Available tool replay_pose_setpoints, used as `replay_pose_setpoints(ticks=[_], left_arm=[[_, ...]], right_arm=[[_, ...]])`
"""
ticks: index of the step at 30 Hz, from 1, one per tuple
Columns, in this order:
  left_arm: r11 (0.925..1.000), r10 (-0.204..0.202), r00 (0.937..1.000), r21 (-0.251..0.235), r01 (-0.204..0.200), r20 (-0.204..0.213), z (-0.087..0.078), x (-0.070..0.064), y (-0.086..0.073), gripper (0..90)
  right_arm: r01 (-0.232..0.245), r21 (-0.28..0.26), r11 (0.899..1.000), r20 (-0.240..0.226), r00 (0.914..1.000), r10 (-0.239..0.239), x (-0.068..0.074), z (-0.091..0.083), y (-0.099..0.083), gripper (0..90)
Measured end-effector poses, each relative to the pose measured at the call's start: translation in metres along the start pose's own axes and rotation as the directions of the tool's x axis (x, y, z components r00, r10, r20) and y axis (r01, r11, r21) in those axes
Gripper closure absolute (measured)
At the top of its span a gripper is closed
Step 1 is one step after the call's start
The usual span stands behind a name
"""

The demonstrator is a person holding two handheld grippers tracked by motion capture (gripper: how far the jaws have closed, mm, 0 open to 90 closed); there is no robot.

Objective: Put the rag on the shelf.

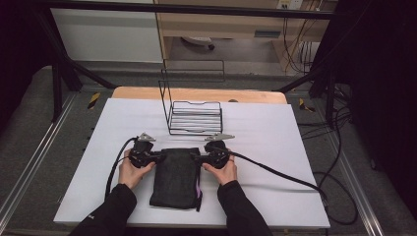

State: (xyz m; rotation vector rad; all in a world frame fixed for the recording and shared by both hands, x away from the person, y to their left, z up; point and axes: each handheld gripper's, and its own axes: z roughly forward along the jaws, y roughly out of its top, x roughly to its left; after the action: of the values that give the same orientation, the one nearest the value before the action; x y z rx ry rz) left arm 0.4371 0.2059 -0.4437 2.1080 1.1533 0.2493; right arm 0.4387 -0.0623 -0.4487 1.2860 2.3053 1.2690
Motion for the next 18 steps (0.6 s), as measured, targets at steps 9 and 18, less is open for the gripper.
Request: replay_pose_setpoints(ticks=[9, 18], left_arm=[[0.9999, 0.013, 0.9999, -0.004, -0.013, -0.002, 0.0, -0.0003, -0.0007, 74.5], [1.0, 0.006, 1.0, -0.004, -0.006, 0.005, -0.0002, 0.0002, -0.0005, 75.5]], right_arm=[[-0.011, 0.035, 0.999, -0.034, 0.9993, 0.012, -0.0006, 0.0093, -0.0051, 53.9], [-0.078, 0.071, 0.994, -0.083, 0.993, 0.084, -0.001, 0.0097, -0.0035, 69.4]])
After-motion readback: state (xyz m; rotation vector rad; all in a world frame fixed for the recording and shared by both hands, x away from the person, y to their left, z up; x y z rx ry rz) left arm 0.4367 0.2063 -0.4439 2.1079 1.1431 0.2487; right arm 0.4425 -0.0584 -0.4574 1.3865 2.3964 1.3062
